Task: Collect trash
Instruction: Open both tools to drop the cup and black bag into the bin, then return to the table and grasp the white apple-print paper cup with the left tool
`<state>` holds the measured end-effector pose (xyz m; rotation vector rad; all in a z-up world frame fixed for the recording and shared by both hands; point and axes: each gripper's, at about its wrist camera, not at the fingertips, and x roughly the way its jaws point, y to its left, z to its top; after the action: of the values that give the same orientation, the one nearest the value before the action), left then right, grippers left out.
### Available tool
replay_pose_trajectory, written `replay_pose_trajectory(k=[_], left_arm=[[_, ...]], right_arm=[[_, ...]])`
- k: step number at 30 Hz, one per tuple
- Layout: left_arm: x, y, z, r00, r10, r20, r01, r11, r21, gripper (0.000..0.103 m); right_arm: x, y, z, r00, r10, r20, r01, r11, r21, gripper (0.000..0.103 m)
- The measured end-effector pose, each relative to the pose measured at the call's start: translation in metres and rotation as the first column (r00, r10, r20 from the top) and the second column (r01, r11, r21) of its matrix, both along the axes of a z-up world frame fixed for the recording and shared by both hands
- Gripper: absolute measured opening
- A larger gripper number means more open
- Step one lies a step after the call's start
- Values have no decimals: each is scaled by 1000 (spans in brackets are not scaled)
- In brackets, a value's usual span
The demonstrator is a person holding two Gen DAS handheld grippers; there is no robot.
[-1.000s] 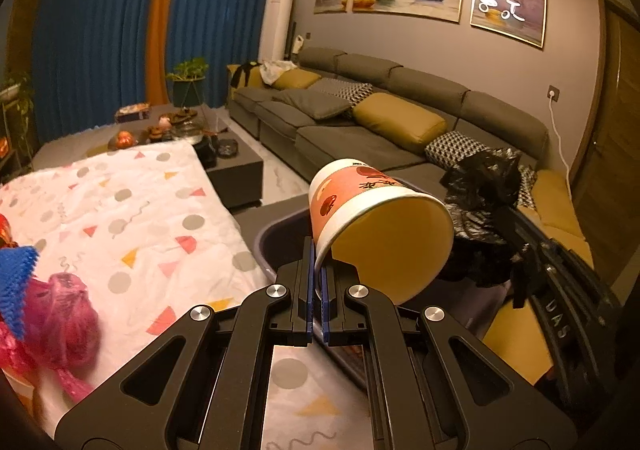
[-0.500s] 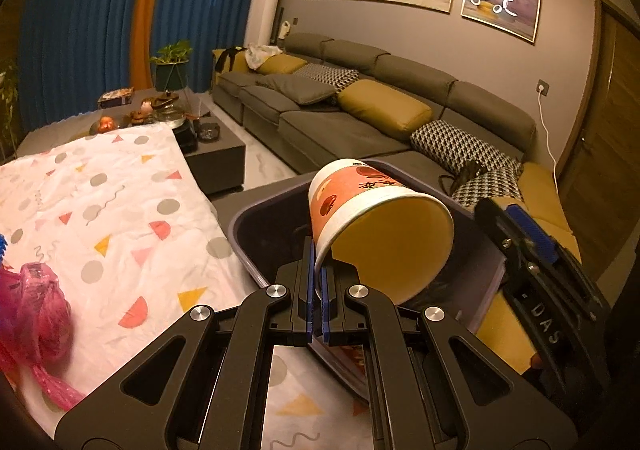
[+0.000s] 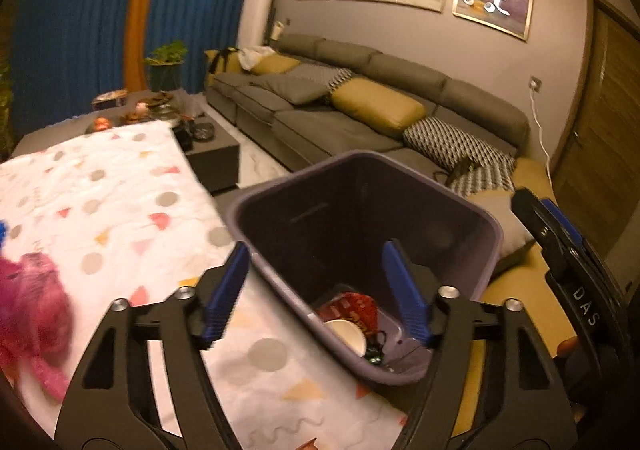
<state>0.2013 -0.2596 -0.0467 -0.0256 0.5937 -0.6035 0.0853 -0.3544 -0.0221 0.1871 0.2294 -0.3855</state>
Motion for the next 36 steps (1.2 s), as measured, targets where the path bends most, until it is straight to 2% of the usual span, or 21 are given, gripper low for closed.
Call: replay_pose_trajectory(k=[2,5,9,13,19,28,31,36], left_arm=[[-9,17,5,998,53,31,-52,999,-14,82],[-24,41,12,988,135,78,-135,991,-10,87],[-47,71,18,968,223,117,-225,974,9,90],[-68,113,20,937,318,145,-323,946,17,92],[-96,184,18,877,453,160,-462,887,24,93],[-125,262,10,799,579,161,-594,802,61,93],[-130,279,5,793,591,151,-605,792,77,93],[-130,293,-6,811,571,124,-583,806,103,93]], right_arm=[[-7,4,1,1000,4,8,-4,1000,-2,53],[-14,14,0,1000,21,14,-21,1000,-10,58],[-24,25,1,999,45,22,-44,999,-17,68],[-33,41,1,997,79,25,-78,997,-18,77],[-40,75,-2,988,154,11,-153,988,-28,83],[-40,140,-6,957,291,-12,-292,956,-25,84],[-37,159,-6,944,328,-18,-328,944,-23,84],[-34,187,-7,926,377,-25,-377,926,-27,84]])
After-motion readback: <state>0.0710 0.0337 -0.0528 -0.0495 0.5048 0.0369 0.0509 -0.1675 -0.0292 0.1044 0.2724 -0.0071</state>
